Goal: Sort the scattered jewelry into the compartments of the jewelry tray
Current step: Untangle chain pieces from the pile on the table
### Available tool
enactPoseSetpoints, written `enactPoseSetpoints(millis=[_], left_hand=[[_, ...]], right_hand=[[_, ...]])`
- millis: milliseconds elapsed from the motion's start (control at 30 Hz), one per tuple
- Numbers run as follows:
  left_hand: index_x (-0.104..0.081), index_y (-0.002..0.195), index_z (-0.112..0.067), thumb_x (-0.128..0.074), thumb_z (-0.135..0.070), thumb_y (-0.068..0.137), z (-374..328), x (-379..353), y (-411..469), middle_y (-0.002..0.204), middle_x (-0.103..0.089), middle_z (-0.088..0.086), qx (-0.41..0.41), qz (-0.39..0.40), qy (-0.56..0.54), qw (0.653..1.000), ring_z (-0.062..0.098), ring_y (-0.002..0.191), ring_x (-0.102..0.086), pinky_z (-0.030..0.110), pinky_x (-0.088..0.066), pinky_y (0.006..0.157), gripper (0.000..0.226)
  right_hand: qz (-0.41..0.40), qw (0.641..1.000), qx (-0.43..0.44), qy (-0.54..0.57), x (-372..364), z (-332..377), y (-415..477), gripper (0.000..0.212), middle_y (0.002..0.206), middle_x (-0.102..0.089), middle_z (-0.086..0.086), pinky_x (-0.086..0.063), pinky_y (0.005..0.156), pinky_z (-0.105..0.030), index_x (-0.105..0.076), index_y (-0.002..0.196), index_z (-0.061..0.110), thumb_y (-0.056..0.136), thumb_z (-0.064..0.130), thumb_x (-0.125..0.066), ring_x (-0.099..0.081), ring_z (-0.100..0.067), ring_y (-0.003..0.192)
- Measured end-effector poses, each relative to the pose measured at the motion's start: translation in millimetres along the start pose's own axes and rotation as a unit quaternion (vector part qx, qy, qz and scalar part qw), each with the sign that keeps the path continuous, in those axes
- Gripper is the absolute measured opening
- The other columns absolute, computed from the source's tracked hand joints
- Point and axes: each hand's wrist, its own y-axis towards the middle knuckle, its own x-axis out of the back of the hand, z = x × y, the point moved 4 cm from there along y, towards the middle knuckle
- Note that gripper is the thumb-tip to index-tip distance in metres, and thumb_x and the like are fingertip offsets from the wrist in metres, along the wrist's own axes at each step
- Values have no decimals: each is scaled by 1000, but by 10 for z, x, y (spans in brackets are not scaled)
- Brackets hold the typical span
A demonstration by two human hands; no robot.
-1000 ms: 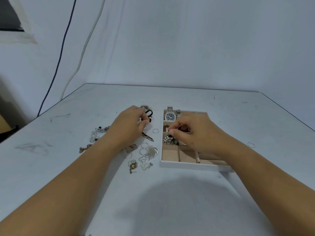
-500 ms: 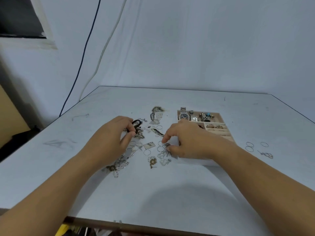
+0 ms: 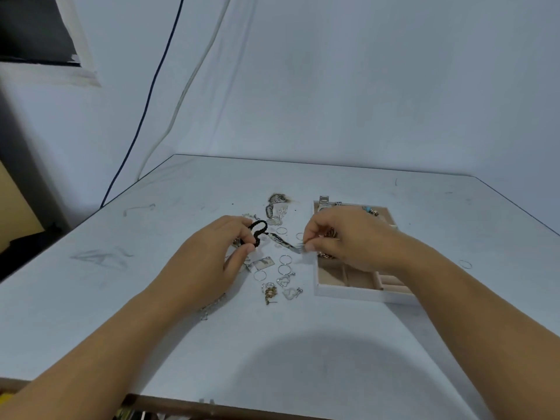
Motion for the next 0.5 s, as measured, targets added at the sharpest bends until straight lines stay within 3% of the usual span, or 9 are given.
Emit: enactPoseSetpoints(millis=[33, 100, 133, 233, 367, 500], left_hand=[[-60, 93, -28, -57, -24, 90, -32, -15, 23, 120, -56, -19, 0, 1, -7, 1000, -15, 107, -44, 8, -35, 87, 5], [-60, 93, -30, -57, -26, 91, -111, -55, 77, 120, -56, -20, 2, 1, -24, 1000, -12, 107, -48, 15, -40, 89, 5], [-60, 93, -30, -57, -26, 91, -159, -78, 106, 120, -56, -21, 4, 1, -35, 999, -10, 107, -49, 13, -39, 89, 5], [-58, 91, -37, -56, -29, 91, -297, -169, 212, 120, -56, -25, 13, 13, -73, 997, -8, 107, -52, 5, -37, 87, 8], [-58, 90, -38, -55, -32, 92, -432, -324, 390, 121, -57, -26, 19, 46, -108, 993, -3, 113, -52, 32, -42, 100, 7], [-57, 90, -40, -52, -38, 91, -521, -414, 508, 118, -59, -28, 22, 92, -109, 990, -2, 107, -57, 36, -48, 95, 5]], right_hand=[[-21, 1000, -4, 9, 63, -50, -20, 2, 86, -63, 20, -34, 69, -1, -65, 85, 33, 85, 32, -67, -52, 13, 80], [-63, 997, -4, 42, 179, -183, -79, 2, 83, -63, 21, -39, 72, -8, -67, 86, 30, 85, 29, -67, -54, 11, 81], [-81, 995, -3, 54, 227, -257, -112, 3, 83, -64, 20, -41, 71, -14, -67, 86, 29, 86, 26, -67, -56, 7, 82], [-123, 989, -9, 76, 322, -494, -221, 5, 83, -67, 15, -44, 69, -12, -68, 88, 26, 87, 23, -66, -59, 1, 79], [-189, 976, -16, 109, 287, -749, -352, 13, 83, -68, 14, -49, 73, -18, -66, 86, 33, 86, 20, -68, -60, -4, 77], [-217, 963, -35, 157, 190, -919, -431, 14, 81, -68, 12, -47, 73, -16, -68, 85, 32, 85, 18, -69, -60, -4, 76]])
